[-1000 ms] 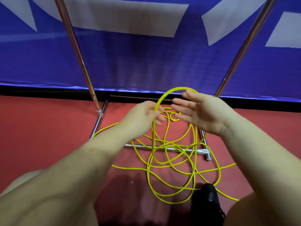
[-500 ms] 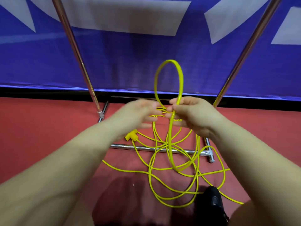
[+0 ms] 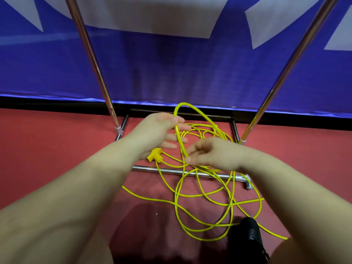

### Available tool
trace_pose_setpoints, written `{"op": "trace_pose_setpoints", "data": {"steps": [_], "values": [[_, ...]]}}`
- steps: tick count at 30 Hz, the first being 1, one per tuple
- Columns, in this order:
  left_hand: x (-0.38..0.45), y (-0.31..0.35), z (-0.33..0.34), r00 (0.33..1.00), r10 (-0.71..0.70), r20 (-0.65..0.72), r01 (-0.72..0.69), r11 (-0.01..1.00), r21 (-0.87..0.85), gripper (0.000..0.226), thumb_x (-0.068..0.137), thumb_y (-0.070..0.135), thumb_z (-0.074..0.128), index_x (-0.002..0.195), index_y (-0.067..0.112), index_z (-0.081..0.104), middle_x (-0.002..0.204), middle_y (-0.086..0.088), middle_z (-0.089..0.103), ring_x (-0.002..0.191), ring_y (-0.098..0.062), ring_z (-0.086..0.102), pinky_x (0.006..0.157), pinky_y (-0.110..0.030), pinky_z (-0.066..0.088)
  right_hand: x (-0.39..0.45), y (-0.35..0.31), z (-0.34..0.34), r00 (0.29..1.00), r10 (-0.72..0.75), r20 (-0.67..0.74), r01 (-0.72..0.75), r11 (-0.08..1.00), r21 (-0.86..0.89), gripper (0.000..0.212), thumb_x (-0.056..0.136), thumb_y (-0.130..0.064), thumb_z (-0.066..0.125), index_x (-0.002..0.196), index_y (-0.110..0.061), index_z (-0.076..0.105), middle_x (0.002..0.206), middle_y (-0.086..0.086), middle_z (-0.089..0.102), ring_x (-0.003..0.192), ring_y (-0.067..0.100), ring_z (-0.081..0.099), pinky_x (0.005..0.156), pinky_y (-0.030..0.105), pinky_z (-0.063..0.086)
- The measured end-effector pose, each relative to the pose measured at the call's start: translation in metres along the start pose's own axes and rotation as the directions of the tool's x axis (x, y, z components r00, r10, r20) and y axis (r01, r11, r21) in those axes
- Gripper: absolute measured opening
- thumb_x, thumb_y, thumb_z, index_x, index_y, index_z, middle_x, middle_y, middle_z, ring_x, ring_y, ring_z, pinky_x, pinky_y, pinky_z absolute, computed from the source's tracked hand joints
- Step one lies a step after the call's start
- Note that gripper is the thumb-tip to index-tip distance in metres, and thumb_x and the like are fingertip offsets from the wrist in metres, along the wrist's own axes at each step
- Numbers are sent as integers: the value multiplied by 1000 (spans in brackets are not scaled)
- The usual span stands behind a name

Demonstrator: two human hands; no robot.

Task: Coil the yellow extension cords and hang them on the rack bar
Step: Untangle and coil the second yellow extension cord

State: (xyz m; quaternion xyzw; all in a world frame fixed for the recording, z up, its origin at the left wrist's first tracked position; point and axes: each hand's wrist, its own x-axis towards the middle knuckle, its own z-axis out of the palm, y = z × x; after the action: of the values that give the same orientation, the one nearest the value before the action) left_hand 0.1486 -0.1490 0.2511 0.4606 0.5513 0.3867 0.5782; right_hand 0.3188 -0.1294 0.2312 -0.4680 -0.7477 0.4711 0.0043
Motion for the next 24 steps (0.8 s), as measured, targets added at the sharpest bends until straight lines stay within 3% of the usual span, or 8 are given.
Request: {"op": "trace_pose_setpoints", "data": {"steps": [2,5,9,13,15,18,21,24], "values": [[1,1,-3,999,-17,-27,14,994,-104,19,101,19,37,97,17,55,88,6,70,66,-10,71,57,-24,57,3,2,12,999,-37,7,38,992,-123,28,87,-31,63,101,-6,64,79,5,58,69,10,47,64,19,40],[4,2,-7,991,-40,-126,4,961,-275,17,100,16,38,96,13,54,87,0,69,65,-11,70,57,-26,58,5,-2,12,989,-96,-111,77,984,-162,20,90,-25,60,91,-5,65,74,7,62,65,7,50,62,19,39],[10,3,-12,986,-23,-163,-38,933,-357,20,100,26,38,103,16,55,98,-5,67,86,-16,67,71,-32,57,5,-13,3,971,-92,-221,147,958,247,15,94,-16,53,80,-14,58,73,1,64,61,6,60,63,23,48],[4,-4,4,999,-29,29,30,999,-40,32,97,44,34,100,26,60,105,-3,67,97,-13,64,90,-30,48,-2,-25,-10,954,90,-287,200,523,829,14,98,-10,43,91,-11,55,80,3,63,58,8,68,50,20,54],[-2,-11,17,984,-100,146,79,987,139,35,97,45,30,92,26,60,96,0,68,86,-8,63,85,-23,48,-2,-26,-20,934,176,-310,259,261,930,14,98,-8,42,90,-8,54,82,5,61,55,9,68,50,21,55],[-7,-17,29,962,-133,237,85,976,201,38,99,40,30,86,20,59,80,1,69,69,-7,64,72,-22,52,-3,-22,-34,892,276,-357,335,126,934,16,97,-10,43,84,-8,53,83,6,60,52,10,68,49,21,55],[-6,-15,28,967,-76,241,48,992,121,31,100,31,34,83,17,56,71,0,68,63,-10,64,64,-25,55,-5,-18,-42,901,260,-346,317,150,937,16,97,-17,46,87,-8,54,81,8,65,58,15,70,52,24,56],[-4,-11,22,985,-43,166,39,999,27,26,100,27,37,83,14,52,63,0,67,61,-13,65,59,-28,57,-3,-14,-34,946,200,-257,133,482,866,22,94,-31,49,107,-13,54,95,8,66,81,17,68,66,29,57]]}}
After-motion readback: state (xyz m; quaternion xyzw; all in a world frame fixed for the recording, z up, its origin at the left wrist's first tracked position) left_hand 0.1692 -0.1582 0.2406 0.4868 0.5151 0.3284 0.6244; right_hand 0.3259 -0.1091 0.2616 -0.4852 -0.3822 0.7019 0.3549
